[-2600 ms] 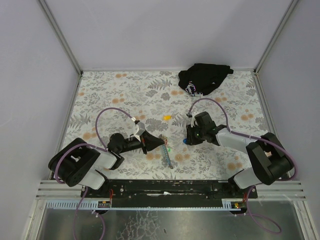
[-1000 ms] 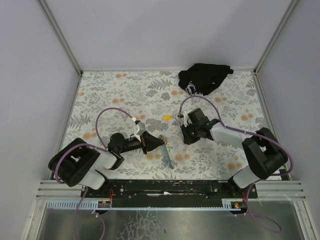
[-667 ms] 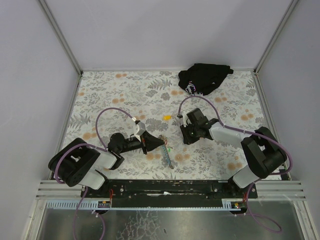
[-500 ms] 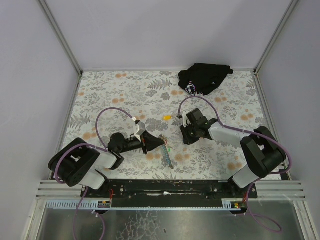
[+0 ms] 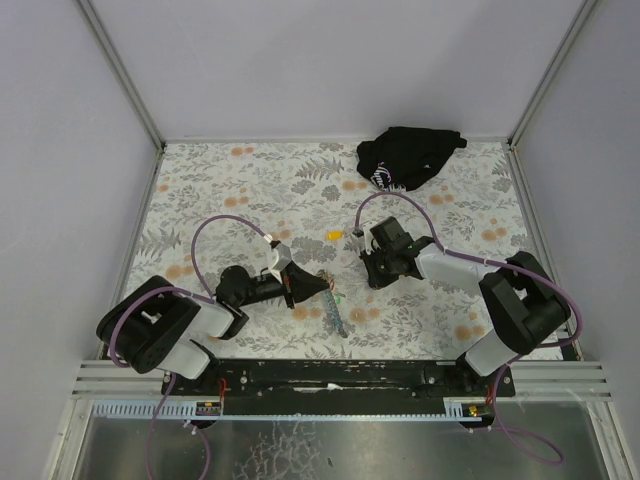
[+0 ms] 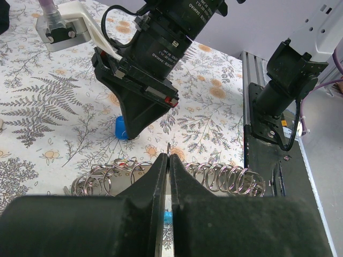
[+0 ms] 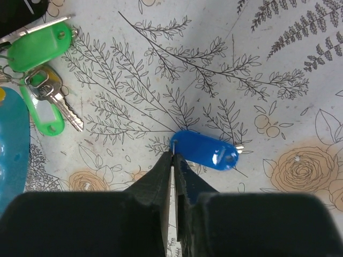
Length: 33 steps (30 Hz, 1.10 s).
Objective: Put the keys on the keyring
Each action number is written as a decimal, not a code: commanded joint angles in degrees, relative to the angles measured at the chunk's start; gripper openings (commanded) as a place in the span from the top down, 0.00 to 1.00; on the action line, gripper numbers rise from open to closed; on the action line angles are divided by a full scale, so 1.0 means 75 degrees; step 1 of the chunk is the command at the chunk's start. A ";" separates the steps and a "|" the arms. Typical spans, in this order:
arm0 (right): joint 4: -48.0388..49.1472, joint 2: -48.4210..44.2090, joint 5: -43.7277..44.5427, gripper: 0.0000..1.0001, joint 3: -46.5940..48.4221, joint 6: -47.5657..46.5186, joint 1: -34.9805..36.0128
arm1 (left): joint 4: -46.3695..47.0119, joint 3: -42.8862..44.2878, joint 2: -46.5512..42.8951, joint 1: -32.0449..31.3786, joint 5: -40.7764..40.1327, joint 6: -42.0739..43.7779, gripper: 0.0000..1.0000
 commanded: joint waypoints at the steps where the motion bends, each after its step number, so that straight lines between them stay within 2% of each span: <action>1: -0.0171 -0.0074 0.0250 0.95 0.0275 0.0009 0.0097 | 0.0366 0.0199 -0.0045 0.0004 0.0049 0.0153 1.00; 3: -0.0206 -0.0159 0.0274 1.00 0.0266 -0.0056 0.0103 | 0.0379 0.0190 -0.0055 0.0004 0.0061 0.0153 1.00; 10: -0.0256 -0.0806 0.0062 1.00 0.0210 -0.0563 0.0233 | 0.0431 0.0143 -0.0062 0.0004 0.0185 0.0237 1.00; 19: 0.0540 -0.2369 -0.2050 1.00 -0.0413 -0.1574 0.0385 | -0.0074 0.0156 -0.0422 0.0016 0.0313 0.0641 1.00; 23: 0.0764 -0.2729 -0.2642 1.00 -0.0567 -0.1866 0.0598 | -0.0525 0.0272 -0.0591 0.0015 0.0506 0.0846 1.00; 30: 0.0754 -0.2928 -0.2186 1.00 -0.0426 -0.2221 0.1178 | -0.1350 0.0517 -0.0975 0.0016 0.0810 0.1286 1.00; 33: 0.0341 -0.2791 -0.1146 1.00 -0.0187 -0.2742 0.1420 | -0.1526 0.0576 -0.1026 0.0016 0.0901 0.1358 1.00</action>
